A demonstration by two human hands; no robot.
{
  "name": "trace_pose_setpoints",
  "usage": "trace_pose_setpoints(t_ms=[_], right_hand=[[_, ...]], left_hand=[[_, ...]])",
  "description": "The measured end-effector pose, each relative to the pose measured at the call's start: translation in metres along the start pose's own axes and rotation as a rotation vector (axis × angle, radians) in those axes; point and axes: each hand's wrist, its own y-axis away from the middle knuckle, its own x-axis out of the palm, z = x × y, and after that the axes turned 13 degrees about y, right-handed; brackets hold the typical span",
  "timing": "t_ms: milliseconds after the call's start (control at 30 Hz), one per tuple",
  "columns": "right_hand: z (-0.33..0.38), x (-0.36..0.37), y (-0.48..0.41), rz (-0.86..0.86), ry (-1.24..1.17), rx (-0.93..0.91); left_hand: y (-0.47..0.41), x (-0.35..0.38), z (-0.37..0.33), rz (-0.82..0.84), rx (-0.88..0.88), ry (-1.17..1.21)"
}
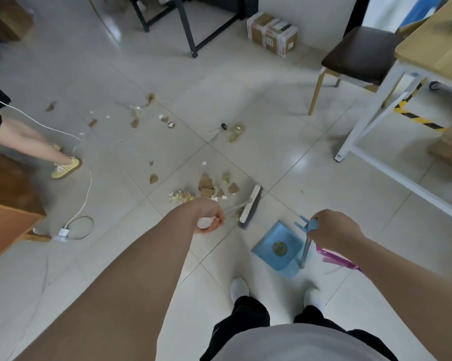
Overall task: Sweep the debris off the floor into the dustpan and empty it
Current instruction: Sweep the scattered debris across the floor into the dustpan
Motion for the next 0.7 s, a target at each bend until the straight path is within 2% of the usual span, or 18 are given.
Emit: trace_pose_setpoints(t_ms=[167,300,400,700], right_hand=[[0.046,0.007,0.006,-0.017,-0.014,0.074],[0.07,0.019,0.017,-0.016,-0.057,0.098],[0.081,0.025,0.029,-0.034,-0.097,0.1],[0.126,0.052,0.088,-0.054,-0.144,0.068]], left_hand=[[-0.023,-0.051,-0.018,-0.065,0.064,-0.064],[-0.027,-0.079,-0.023,-0.108,0.172,-0.06],[-0.017,-0.1,-0.019,-0.113,0.191,-0.029],[0.037,-0.129,0.057,-0.018,0.138,-0.108]])
